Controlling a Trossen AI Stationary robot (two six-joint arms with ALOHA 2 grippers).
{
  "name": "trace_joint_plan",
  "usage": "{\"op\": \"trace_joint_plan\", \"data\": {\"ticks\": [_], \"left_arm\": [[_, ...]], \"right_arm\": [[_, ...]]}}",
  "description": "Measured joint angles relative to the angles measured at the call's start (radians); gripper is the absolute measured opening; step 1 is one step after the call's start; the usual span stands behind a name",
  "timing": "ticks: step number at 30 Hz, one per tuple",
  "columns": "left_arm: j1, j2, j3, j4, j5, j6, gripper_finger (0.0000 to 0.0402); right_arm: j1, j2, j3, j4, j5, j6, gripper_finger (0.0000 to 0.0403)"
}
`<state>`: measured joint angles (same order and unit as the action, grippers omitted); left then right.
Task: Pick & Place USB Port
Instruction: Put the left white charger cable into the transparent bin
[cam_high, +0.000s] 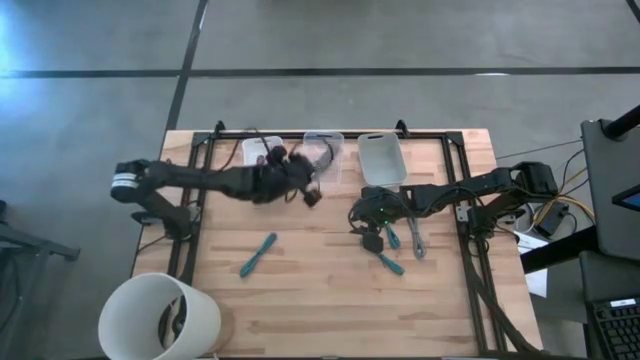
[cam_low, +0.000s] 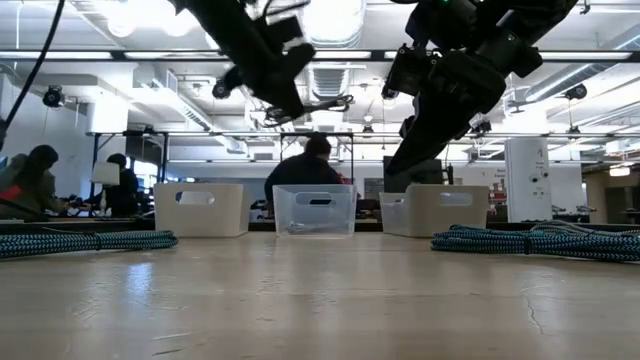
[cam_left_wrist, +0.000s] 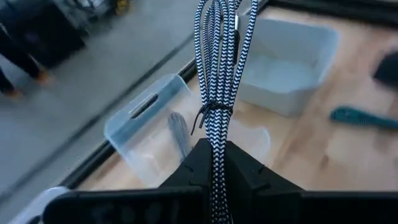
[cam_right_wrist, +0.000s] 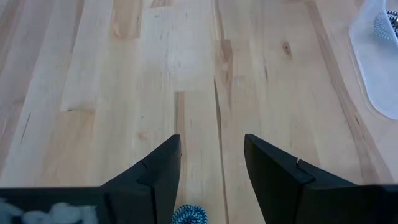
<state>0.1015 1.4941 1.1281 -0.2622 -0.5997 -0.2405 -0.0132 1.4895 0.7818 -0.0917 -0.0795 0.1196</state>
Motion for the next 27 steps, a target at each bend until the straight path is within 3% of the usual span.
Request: {"op": "trace_joint_plan", "data": {"ticks": [6, 18, 27], "left_arm": [[0.149, 0.09, -0.002, 0.1, 0.239, -0.103, 0.0022], [0.301, 0.243, -0.001, 0.217, 0.315, -0.196, 0.0022], [0.315, 0.323, -0.001, 0.221, 0.331, -0.201, 0.0029]], "right_arm": [[0.0, 0.0, 0.0, 0.005, 0.0, -0.02, 0.0173], [0.0, 0.0, 0.0, 0.021, 0.0, -0.027, 0.0173], [0.0, 0.001, 0.0, 0.024, 0.0, -0.028, 0.0173]]}}
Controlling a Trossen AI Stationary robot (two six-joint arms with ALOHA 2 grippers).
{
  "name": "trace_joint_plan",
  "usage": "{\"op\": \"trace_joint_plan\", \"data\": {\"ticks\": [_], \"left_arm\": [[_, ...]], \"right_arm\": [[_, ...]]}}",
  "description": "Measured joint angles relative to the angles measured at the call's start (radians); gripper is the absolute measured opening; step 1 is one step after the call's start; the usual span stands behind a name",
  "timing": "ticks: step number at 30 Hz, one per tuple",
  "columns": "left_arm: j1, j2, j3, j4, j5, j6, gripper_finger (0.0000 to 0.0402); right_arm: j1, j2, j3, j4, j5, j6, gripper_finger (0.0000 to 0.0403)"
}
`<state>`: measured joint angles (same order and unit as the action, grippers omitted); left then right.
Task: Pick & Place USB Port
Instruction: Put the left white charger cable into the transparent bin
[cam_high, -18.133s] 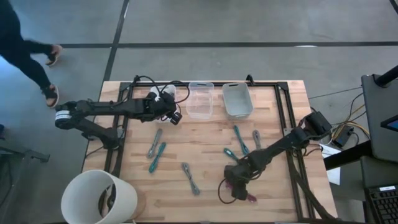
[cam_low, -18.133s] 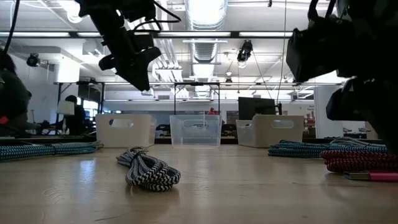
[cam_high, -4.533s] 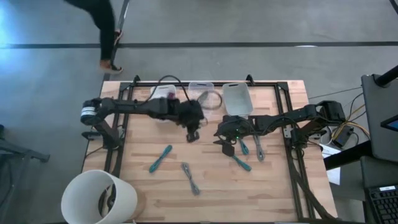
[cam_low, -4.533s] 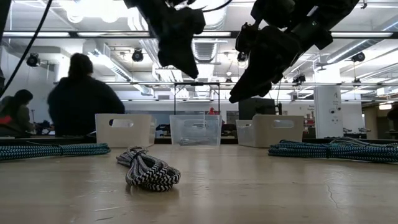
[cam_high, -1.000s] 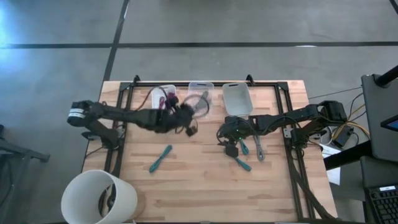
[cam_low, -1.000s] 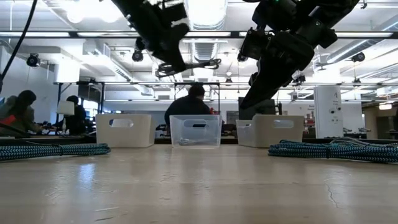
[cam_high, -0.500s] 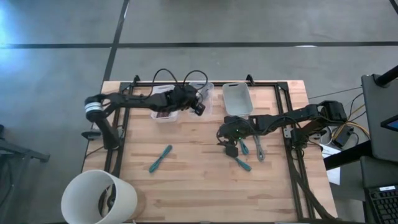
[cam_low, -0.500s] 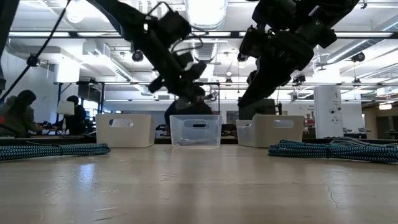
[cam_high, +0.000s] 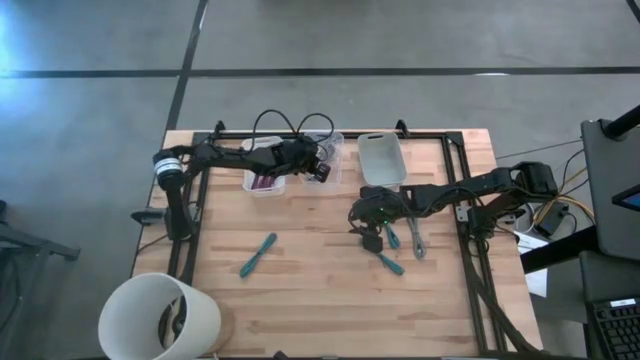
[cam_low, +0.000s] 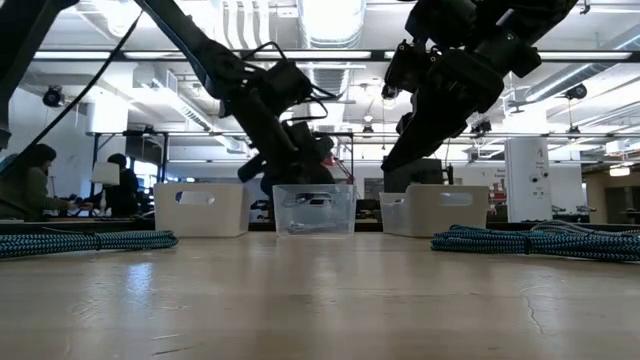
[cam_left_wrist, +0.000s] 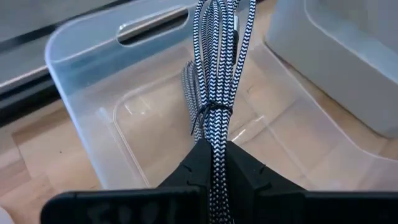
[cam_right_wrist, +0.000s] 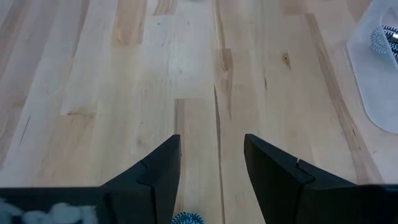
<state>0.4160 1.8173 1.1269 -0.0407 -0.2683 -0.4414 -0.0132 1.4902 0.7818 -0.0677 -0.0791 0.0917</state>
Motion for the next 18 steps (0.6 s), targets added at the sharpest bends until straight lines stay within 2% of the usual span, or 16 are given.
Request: {"op": "trace_joint_plan", "data": {"ticks": [8, 18], "left_arm": [[0.0, 0.023, 0.0, 0.0, 0.012, 0.002, 0.0033], [0.001, 0.025, 0.005, 0.004, 0.014, 0.003, 0.0056]], "right_arm": [[0.0, 0.0, 0.0, 0.0, 0.001, -0.013, 0.0173], [0.0, 0.0, 0.0, 0.0, 0.001, -0.02, 0.0173]]}}
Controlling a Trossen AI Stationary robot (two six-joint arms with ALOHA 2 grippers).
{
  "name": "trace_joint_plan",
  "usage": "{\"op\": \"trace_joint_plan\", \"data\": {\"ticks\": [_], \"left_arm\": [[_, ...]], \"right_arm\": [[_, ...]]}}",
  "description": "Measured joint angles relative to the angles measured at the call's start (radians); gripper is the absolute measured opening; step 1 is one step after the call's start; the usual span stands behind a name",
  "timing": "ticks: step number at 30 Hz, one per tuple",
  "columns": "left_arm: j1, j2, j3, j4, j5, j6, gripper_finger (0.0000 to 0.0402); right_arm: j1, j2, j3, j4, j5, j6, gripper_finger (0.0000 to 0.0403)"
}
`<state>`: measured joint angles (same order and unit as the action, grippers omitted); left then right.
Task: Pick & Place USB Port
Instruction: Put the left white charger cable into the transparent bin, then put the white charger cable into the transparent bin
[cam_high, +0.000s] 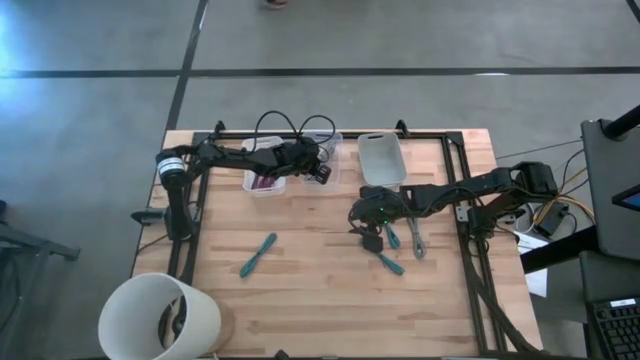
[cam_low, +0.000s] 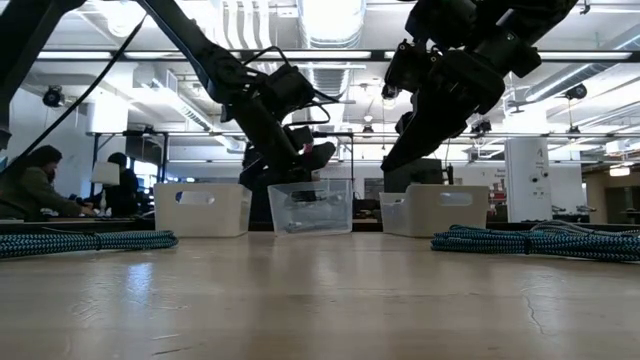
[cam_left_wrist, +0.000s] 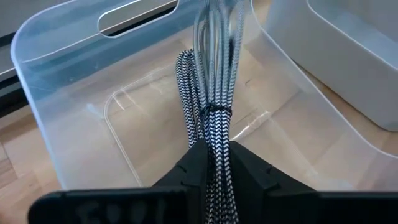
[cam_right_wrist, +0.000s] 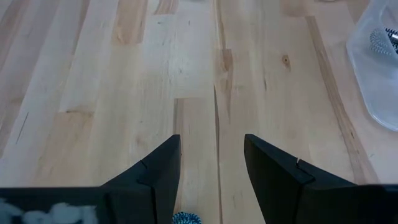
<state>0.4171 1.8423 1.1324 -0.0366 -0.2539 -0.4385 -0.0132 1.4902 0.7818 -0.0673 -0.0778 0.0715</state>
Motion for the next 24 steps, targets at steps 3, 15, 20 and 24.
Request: {"op": "trace_joint_plan", "data": {"ticks": [3, 15, 20, 24], "left_arm": [[0.0, 0.0, 0.0, 0.0, 0.0, 0.0, 0.0067], [-0.002, -0.014, 0.005, -0.008, 0.003, 0.034, 0.0103], [-0.007, -0.067, 0.03, 0.001, 0.034, 0.077, 0.0101], [-0.018, -0.131, 0.035, -0.007, 0.061, 0.132, 0.0099]], "right_arm": [[0.0, 0.0, 0.0, 0.0, 0.0, 0.0, 0.0173], [0.0, 0.0, 0.0, 0.0, 0.0, 0.005, 0.0173], [0.0, 0.0, 0.0, -0.006, -0.001, 0.028, 0.0173], [0.0, -0.008, 0.0, -0.027, -0.001, 0.063, 0.0173]]}}
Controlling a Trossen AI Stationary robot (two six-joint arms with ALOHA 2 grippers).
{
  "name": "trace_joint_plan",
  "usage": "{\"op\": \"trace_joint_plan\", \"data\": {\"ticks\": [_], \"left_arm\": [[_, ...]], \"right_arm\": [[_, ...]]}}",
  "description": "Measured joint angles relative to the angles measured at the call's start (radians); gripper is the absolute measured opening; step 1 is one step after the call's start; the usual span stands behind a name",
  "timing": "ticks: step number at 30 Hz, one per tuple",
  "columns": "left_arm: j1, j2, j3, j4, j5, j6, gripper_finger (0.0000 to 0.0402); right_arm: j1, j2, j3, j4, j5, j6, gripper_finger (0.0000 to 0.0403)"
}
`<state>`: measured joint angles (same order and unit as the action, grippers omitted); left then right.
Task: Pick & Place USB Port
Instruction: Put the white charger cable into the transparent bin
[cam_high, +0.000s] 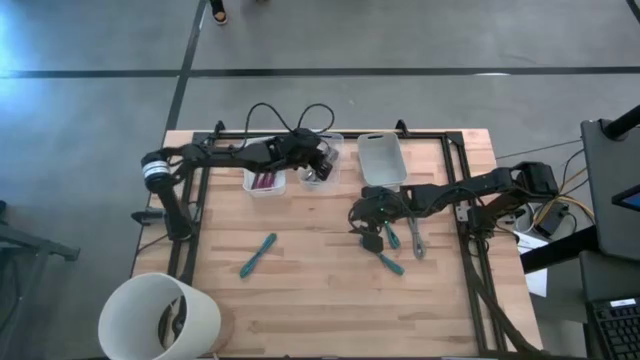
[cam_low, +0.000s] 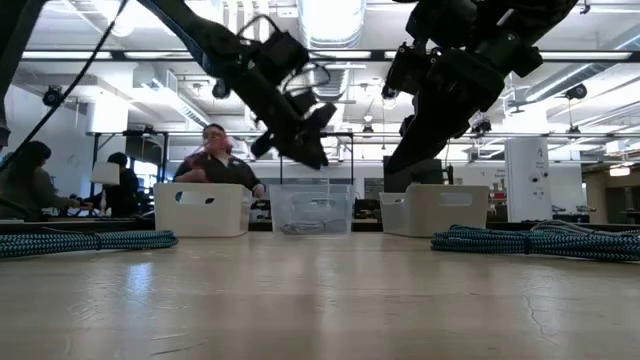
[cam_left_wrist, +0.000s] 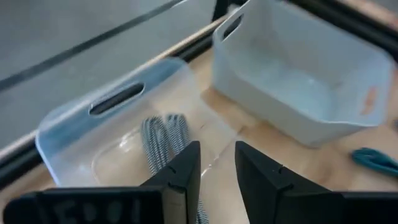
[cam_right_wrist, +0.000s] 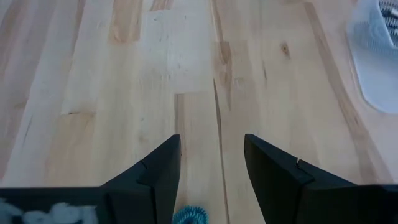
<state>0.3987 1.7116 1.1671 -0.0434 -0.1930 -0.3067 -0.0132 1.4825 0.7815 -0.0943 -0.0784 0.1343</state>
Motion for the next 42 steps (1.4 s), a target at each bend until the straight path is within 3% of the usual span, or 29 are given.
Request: {"op": "trace_joint_plan", "data": {"ticks": [10, 18, 22, 29, 35, 42], "left_arm": [[-0.103, -0.145, -0.009, -0.067, 0.025, 0.15, 0.0092], [-0.239, -0.164, -0.01, -0.074, 0.024, 0.185, 0.009], [-0.287, -0.164, -0.01, -0.076, 0.016, 0.231, 0.009], [-0.316, -0.187, -0.015, -0.065, 0.005, 0.28, 0.009], [-0.326, -0.194, -0.142, 0.126, 0.007, 0.301, 0.009], [-0.318, -0.227, -0.317, 0.298, 0.007, 0.344, 0.009]], "right_arm": [[0.001, -0.063, 0.0, -0.219, 0.009, 0.218, 0.0173], [0.035, -0.221, -0.014, -0.428, 0.145, 0.359, 0.0173], [0.089, -0.332, -0.067, -0.444, 0.234, 0.458, 0.0173], [0.171, -0.469, -0.24, -0.445, 0.265, 0.706, 0.0173], [0.188, -0.52, -0.33, -0.45, 0.265, 0.852, 0.0173], [0.188, -0.525, -0.28, -0.561, 0.261, 0.865, 0.0173]]}}
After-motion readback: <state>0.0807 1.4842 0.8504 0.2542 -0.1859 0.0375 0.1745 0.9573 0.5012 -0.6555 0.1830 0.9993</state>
